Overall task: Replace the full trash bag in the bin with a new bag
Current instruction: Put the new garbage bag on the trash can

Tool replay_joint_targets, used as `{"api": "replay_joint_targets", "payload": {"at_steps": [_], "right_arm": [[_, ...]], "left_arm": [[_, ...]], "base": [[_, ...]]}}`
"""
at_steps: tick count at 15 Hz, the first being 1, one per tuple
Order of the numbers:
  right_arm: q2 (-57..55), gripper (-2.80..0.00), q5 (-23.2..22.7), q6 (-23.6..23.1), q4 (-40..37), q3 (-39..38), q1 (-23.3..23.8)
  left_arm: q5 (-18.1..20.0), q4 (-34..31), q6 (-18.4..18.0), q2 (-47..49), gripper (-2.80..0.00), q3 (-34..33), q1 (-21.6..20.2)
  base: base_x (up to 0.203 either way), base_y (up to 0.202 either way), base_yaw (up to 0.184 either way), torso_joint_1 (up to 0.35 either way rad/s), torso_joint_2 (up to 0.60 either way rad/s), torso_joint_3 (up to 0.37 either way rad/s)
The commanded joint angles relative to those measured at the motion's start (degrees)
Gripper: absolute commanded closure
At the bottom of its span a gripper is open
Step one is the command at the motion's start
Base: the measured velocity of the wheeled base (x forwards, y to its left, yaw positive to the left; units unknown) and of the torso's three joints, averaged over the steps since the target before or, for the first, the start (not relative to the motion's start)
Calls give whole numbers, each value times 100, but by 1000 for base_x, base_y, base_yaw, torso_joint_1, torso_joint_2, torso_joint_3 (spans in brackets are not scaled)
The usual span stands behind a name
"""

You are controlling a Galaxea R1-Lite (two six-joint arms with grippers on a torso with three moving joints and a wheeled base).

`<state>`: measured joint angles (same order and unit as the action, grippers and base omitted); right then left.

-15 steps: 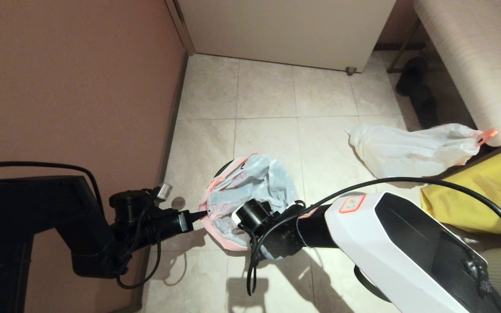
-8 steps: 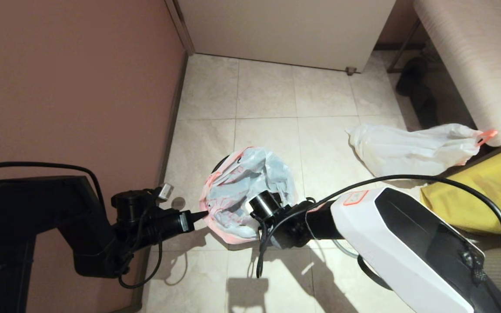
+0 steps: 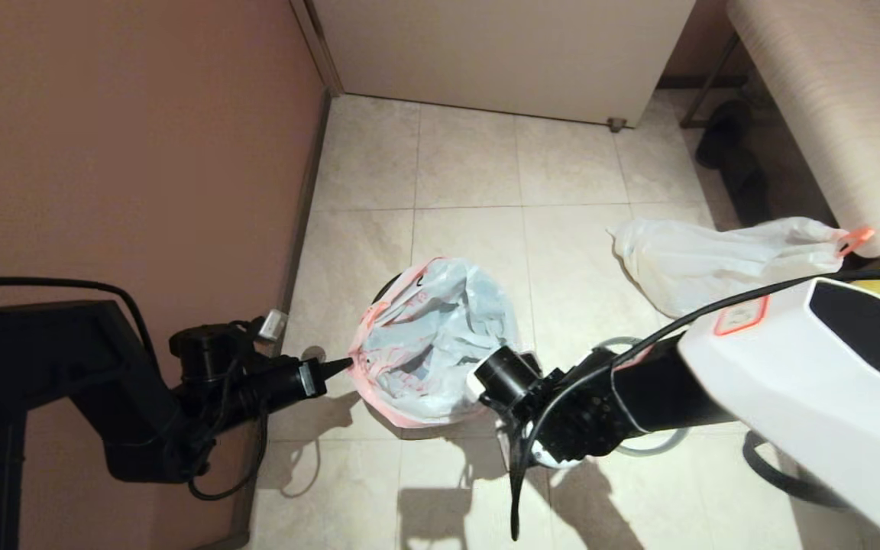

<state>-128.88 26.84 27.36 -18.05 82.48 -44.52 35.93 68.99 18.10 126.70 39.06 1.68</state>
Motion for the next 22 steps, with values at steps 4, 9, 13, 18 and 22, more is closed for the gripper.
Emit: {"api": "replay_joint_targets", "payload": {"at_steps": [4, 9, 13, 18, 22], "right_arm": [[613, 0, -871, 184, 792, -1685, 416], [-18, 0, -946, 125, 4892, -3374, 22], [368, 0, -672, 49, 5049, -3499, -206], [419, 0, -332, 50, 5057, -3538, -203], [398, 0, -211, 41, 5066, -3528, -209]], "left_arm": [[98, -35, 11, -767, 0, -221, 176], [-12, -1376, -16, -472, 0, 1765, 613], [-546, -2560, -148, 184, 0, 3344, 1028], [-1813, -3925, -1123, -121, 0, 3737, 1382], [-2431, -3821, -1148, 69, 0, 4051, 1405]], "base": [[0, 0, 0, 0, 0, 0], [0, 0, 0, 0, 0, 0], [0, 0, 0, 0, 0, 0], [0, 0, 0, 0, 0, 0], [0, 0, 0, 0, 0, 0]]}}
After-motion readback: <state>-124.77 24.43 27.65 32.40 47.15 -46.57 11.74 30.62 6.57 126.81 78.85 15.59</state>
